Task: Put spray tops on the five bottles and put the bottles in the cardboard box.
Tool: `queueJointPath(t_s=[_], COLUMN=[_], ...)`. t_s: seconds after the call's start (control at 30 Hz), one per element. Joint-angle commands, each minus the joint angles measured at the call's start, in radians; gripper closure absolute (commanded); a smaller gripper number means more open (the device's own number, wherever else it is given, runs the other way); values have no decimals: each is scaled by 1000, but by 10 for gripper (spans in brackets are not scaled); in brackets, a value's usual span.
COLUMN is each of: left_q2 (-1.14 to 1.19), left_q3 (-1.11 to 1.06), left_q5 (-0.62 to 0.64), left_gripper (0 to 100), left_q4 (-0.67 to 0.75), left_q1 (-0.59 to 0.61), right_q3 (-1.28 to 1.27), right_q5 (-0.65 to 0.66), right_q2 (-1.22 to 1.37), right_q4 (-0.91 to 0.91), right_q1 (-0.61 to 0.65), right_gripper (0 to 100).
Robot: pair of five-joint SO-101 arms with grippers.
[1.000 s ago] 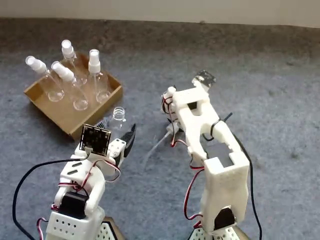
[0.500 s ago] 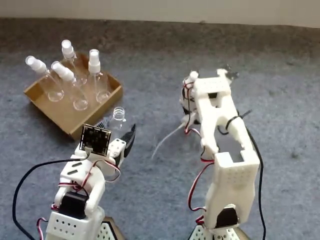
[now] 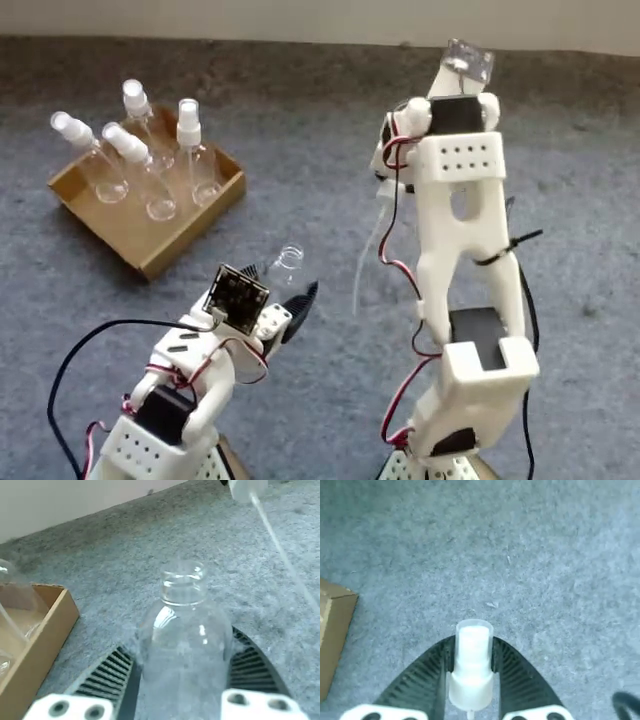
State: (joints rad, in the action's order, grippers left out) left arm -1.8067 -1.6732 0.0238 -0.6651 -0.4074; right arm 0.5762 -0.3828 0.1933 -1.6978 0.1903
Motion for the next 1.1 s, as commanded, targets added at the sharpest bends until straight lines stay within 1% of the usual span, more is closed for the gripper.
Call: queueJointPath(t_s=[0.0, 0.3, 0.47, 0.67, 0.77, 0.9, 1.07], left_q2=[-18, -18, -18, -18, -18, -18, -18], left_q3=[-19, -21, -21, -21, -16, -21, -21], left_q5=[5, 5, 5, 5, 5, 8, 9], left_gripper=[915, 915, 915, 915, 915, 915, 901], left_q4=[23, 23, 23, 23, 26, 100, 124], left_q1=[-51, -104, -147, -199, -220, -223, -225], right_q3=[65, 62, 58, 58, 58, 58, 59], right_q5=[146, 262, 258, 256, 256, 256, 256], right_q2=[-125, -344, -499, -608, -641, -696, -785], right_q4=[-21, -21, -22, -50, -56, -59, -39], right_q1=[-18, -13, -13, -10, 15, 67, 124], right_gripper=[995, 995, 995, 995, 995, 995, 995])
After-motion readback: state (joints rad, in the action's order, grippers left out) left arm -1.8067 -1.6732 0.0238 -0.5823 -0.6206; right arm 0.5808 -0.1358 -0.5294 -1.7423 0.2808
